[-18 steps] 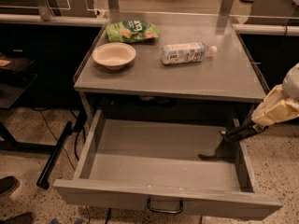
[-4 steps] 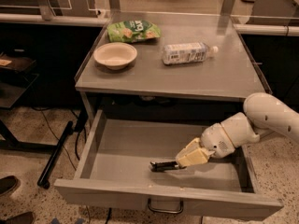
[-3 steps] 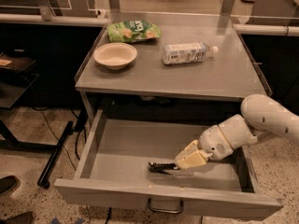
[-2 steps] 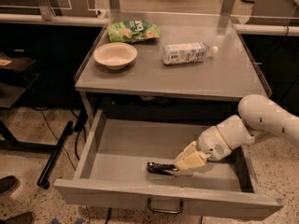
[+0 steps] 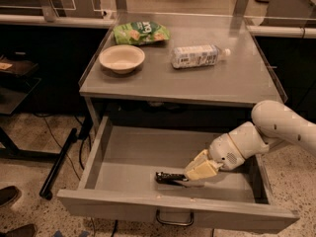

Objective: Place rxbar chocolate into top drawer

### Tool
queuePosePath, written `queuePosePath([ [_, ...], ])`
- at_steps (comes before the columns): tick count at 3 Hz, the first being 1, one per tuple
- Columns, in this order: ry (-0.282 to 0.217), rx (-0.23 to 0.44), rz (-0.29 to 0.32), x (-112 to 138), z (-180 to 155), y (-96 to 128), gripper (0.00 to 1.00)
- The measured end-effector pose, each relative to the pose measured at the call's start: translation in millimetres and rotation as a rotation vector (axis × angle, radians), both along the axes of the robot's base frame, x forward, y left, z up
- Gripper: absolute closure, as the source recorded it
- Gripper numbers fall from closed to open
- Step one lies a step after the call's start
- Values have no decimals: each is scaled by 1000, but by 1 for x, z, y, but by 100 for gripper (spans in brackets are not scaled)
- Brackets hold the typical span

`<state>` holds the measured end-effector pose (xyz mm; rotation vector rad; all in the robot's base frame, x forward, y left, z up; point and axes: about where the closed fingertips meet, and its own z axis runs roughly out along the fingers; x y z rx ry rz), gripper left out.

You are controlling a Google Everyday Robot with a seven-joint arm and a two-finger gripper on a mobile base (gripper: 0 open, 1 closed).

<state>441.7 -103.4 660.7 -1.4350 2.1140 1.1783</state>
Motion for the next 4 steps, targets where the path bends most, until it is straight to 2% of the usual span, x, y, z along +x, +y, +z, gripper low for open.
queuePosePath([
  [2,0,0,0,0,0,0,16],
  [3,0,0,0,0,0,0,0],
  [4,0,0,0,0,0,0,0],
])
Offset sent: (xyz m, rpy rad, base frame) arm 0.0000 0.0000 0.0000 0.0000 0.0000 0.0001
